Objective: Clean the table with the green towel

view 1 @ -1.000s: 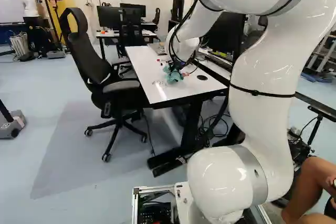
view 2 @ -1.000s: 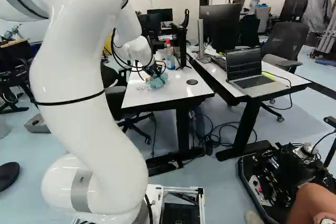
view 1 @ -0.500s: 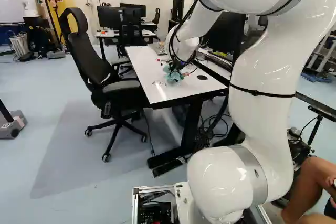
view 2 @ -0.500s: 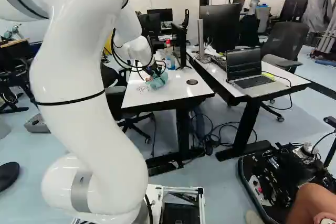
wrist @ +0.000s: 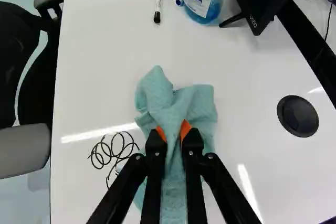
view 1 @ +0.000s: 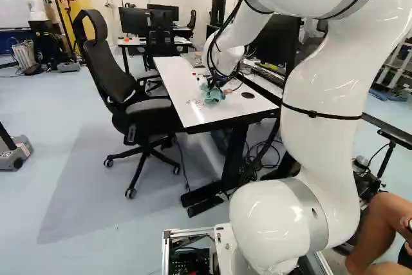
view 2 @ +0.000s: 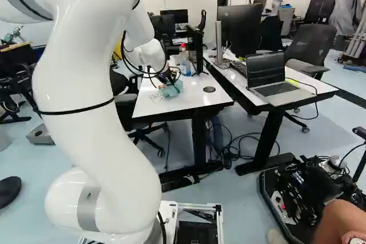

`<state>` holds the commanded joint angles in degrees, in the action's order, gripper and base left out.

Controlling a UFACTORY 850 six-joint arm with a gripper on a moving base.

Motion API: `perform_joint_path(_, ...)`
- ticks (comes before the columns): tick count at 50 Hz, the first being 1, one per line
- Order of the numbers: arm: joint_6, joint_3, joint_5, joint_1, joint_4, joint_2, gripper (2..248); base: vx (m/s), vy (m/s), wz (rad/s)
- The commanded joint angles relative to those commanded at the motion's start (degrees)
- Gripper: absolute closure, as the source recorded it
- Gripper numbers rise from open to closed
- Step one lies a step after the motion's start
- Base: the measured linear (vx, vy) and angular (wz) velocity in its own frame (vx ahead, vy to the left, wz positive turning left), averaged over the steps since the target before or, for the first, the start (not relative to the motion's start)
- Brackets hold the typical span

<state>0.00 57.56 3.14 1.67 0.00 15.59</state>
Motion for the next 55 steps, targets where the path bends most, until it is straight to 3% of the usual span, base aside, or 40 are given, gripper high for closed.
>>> perform_joint_path(55,0.0,0.0,7.8,0.0,0.0,0.0,204,0.0,0.0,0.0)
